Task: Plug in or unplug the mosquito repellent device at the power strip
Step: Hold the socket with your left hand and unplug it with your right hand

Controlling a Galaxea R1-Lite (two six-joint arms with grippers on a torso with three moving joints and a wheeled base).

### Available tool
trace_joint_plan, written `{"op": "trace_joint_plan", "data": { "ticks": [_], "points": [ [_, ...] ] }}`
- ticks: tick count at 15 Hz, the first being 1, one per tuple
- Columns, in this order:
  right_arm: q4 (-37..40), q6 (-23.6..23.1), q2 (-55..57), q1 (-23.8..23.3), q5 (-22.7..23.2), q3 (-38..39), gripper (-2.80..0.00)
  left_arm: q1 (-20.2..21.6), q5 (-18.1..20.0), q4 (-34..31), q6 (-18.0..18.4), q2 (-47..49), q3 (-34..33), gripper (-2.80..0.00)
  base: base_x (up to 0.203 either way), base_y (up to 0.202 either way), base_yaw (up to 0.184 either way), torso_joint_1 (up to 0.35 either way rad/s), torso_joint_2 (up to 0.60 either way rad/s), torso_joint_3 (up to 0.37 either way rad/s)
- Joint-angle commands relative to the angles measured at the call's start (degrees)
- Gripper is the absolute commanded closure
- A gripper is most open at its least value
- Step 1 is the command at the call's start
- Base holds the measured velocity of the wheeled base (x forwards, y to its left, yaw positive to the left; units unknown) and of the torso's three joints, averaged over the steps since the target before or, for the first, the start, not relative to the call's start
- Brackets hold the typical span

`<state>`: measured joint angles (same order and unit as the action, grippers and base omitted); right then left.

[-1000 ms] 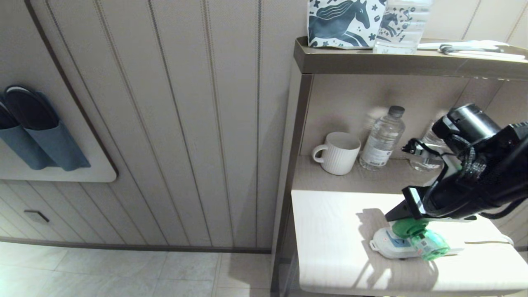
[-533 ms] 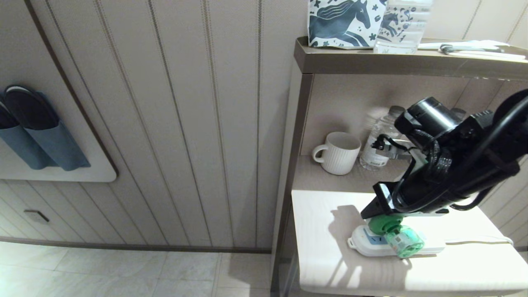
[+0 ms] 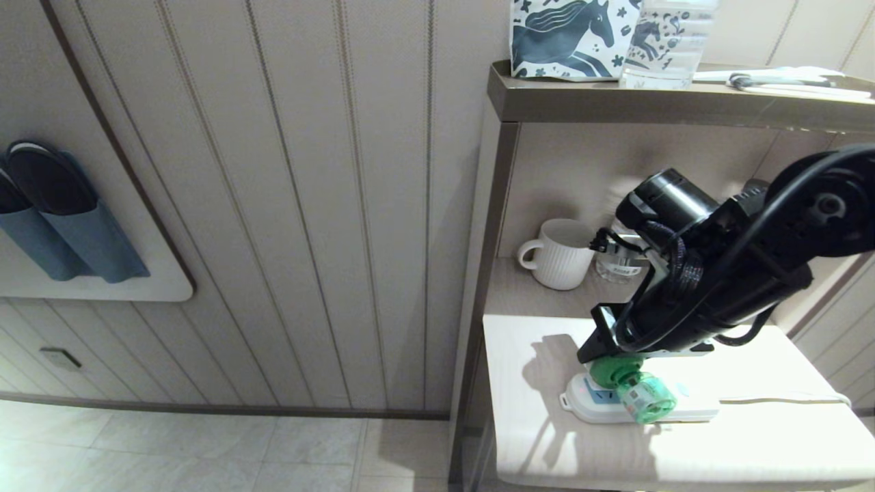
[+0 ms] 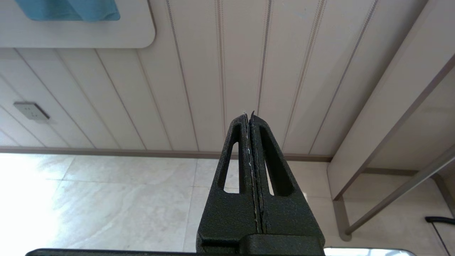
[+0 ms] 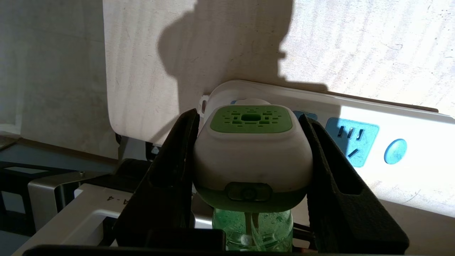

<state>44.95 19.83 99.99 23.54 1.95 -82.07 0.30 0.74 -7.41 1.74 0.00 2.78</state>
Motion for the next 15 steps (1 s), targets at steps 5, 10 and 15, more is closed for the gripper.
{"op": "trace_joint_plan", "data": {
  "ticks": [5, 10, 15],
  "points": [
    [0.2, 0.2, 1.3, 0.1, 0.1, -0.4, 0.0, 0.0, -2.1, 0.0, -0.1, 0.6, 3.2, 0.0, 0.0, 0.0, 0.0, 0.0, 0.0, 0.0],
    [0.1, 0.1, 1.1, 0.1, 0.0, -1.9, 0.0, 0.0, 0.6, -0.3, -6.3, 23.9, 25.5, 0.0, 0.0, 0.0, 0.0, 0.0, 0.0, 0.0],
    [0.6, 1.6, 2.6, 3.5, -0.1, -6.6, 0.0, -3.6, 24.1, 0.8, -10.9, 49.6, 31.2, 0.0, 0.0, 0.0, 0.0, 0.0, 0.0, 0.0]
  ]
}}
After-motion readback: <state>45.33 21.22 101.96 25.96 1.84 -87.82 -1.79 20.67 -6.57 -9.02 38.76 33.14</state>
